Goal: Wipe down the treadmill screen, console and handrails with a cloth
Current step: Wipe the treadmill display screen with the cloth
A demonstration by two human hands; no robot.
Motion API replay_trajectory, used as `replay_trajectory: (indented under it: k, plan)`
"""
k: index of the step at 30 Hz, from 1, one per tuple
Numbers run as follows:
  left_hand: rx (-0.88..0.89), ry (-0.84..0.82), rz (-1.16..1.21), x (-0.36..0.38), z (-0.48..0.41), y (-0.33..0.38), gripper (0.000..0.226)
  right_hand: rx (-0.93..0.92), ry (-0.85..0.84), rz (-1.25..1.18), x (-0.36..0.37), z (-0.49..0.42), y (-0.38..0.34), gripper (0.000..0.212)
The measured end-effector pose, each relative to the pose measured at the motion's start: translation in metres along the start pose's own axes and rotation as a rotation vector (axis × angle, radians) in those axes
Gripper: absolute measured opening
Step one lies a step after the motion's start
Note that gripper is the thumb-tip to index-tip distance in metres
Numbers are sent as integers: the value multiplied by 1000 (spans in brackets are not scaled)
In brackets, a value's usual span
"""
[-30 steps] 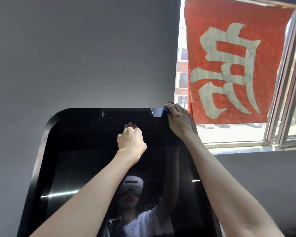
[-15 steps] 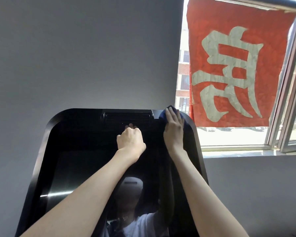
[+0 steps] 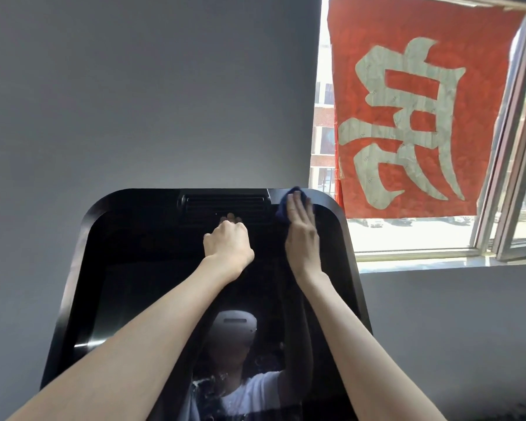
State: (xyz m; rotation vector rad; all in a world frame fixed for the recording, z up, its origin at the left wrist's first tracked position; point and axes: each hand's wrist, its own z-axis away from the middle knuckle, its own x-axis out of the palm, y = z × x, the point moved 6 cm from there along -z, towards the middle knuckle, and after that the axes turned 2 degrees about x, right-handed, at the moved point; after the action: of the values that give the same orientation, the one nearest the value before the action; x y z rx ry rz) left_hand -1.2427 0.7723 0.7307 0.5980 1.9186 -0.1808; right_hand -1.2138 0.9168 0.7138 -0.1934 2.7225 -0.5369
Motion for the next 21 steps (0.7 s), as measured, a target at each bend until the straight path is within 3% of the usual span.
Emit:
replay_trajectory:
  k: [5, 7, 10, 12, 16, 17, 20, 21]
  plan:
    - [-12, 12, 26, -2, 0, -2, 35, -336, -256, 116, -4, 34, 11, 82]
    - [-17, 1, 44, -5, 0, -3, 38, -288, -227, 152, -21, 24, 29, 81]
    - [-23, -16, 59, -5, 0, -3, 39, -24, -90, 137, -29, 8, 38, 69]
    - [-27, -18, 48, -4, 1, -2, 35, 6, -103, 97, -18, 12, 23, 73]
    - [-33, -13, 33, -4, 0, -1, 35, -394, -186, 200, -10, 25, 12, 83]
    - [-33, -14, 35, -5, 0, -1, 35, -378, -135, 202, -16, 16, 16, 80]
    - [-25, -4, 33, -3, -3, -1, 31, 24, 75, 53, -29, -24, 20, 46]
    - [-25, 2, 29, -3, -3, 1, 29, 93, 56, 31, -23, -38, 12, 36]
